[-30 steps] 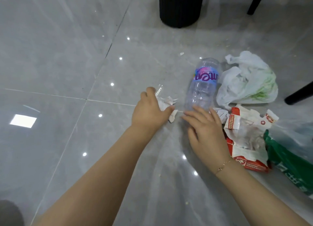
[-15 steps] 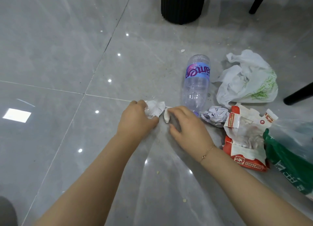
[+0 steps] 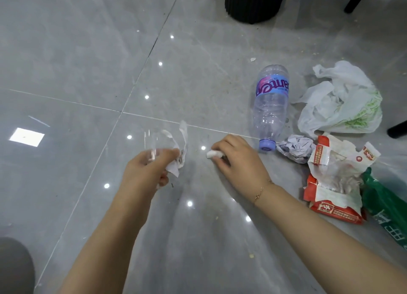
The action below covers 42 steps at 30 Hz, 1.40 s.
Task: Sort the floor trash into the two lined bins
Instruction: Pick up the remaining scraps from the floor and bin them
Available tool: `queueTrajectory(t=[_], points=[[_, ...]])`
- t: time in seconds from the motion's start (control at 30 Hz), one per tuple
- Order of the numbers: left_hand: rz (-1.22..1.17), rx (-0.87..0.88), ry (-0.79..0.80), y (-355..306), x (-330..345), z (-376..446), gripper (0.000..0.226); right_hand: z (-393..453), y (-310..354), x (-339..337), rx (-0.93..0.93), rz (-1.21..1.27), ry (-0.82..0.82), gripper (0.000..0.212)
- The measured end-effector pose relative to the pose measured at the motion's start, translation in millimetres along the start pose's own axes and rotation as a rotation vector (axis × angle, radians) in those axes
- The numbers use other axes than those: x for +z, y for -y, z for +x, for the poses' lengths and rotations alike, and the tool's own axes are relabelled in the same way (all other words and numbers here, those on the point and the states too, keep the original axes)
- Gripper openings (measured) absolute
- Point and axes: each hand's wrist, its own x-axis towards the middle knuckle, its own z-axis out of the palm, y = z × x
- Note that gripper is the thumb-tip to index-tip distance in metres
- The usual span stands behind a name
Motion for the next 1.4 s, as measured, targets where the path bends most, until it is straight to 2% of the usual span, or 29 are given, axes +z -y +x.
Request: queueTrajectory(t=[0.17,0.47,0.6,0.73,0.87,0.97,1.0,1.07,1.2,1.33,1.4], points=[[-0.169,-0.129,0.11,9,-22,-20,0.011,-29,24,-9,0.101,0.283,-0.046,0.008],[-0.245,-0.148,0.148,3,-61,-73,0.016,-63,87,-33,0.344,0.698,0.123,0.009],[-0.271,-0.102,0.12,6,-96,-120,0.023,-73,123,-49,0.355,0.806,0.144,0.008],[-0.321,-0.071,0.123,14,-133,-176,0.02,-104,170,-58,0.288,0.843,0.228,0.012],[-0.396,-0.004,0.11,24,-162,-231,0.012,-133,224,-65,0.171,0.856,0.289,0.031],[-0.476,0.066,0.038,31,-177,-263,0.042,-138,257,-65,0.092,0.852,0.281,0.035],[-0.518,0.093,-0.01,34,-188,-278,0.053,-140,274,-63,0.057,0.852,0.286,0.033],[-0.585,0.126,-0.044,39,-204,-301,0.06,-139,302,-60,-0.017,0.842,0.301,0.023],[-0.645,0.13,0.002,52,-234,-336,0.058,-121,357,-56,-0.199,0.759,0.297,0.011],[-0.678,0.212,-0.047,46,-267,-351,0.049,-85,412,-49,-0.349,0.611,0.216,0.013],[-0.656,0.263,-0.086,33,-282,-349,0.043,-66,429,-39,-0.419,0.458,0.225,0.017]])
